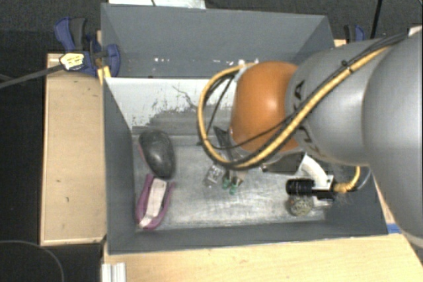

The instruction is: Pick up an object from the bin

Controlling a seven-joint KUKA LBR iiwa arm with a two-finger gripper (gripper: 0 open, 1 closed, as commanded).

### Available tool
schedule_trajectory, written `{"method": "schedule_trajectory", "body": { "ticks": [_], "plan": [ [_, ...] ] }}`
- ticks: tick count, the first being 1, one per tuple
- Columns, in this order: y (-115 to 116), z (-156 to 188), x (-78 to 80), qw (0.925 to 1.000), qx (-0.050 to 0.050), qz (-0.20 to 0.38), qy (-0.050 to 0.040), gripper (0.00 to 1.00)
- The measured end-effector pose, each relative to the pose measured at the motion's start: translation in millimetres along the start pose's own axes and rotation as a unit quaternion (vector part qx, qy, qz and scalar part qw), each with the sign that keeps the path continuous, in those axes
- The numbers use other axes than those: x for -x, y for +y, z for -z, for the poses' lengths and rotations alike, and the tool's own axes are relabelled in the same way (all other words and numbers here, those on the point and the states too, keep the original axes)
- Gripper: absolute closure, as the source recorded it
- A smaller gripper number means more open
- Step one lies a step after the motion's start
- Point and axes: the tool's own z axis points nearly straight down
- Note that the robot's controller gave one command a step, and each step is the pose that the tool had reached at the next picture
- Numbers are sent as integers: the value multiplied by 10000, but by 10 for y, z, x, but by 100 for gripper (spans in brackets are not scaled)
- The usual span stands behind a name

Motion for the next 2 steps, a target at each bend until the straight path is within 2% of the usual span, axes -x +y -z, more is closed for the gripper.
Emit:
{"method": "schedule_trajectory", "body": {
  "ticks": [1,2],
  "plan": [
    [-4,-8,-2,10000,-9,4,5,0],
    [692,-143,8,9999,9,-136,7,0]
  ]
}}
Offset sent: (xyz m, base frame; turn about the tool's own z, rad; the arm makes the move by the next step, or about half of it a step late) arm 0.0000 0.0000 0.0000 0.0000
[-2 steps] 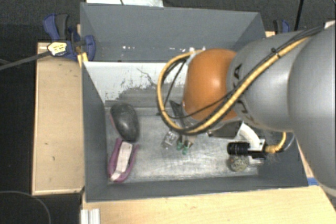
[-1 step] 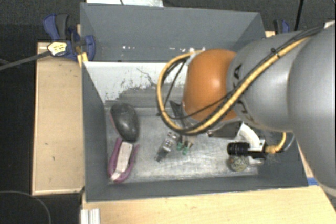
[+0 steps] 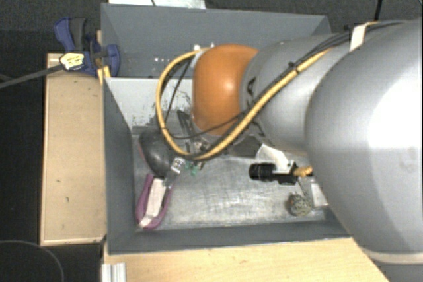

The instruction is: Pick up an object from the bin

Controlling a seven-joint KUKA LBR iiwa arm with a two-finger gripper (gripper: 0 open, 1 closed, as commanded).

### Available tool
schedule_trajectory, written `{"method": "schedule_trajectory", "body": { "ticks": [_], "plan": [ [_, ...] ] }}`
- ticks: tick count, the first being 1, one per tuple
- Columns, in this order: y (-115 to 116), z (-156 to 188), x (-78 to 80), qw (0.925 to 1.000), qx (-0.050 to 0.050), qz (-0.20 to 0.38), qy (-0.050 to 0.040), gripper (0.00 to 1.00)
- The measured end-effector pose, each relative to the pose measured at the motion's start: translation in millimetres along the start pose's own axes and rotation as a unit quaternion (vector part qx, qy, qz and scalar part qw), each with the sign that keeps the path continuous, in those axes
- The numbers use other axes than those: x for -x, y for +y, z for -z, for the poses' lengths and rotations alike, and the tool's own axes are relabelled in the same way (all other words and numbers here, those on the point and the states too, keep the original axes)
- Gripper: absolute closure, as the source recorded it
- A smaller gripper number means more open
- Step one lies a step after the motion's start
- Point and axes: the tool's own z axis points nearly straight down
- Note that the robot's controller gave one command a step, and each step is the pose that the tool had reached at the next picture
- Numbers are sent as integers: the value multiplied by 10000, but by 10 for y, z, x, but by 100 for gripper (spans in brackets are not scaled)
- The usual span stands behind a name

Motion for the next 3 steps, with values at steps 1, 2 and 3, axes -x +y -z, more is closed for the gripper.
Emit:
{"method": "schedule_trajectory", "body": {
  "ticks": [1,2,3],
  "plan": [
    [568,-755,138,9998,-8,212,49,0],
    [532,-749,172,9998,-6,221,-15,100],
    [519,-441,186,9997,-14,226,0,100]
  ]
}}
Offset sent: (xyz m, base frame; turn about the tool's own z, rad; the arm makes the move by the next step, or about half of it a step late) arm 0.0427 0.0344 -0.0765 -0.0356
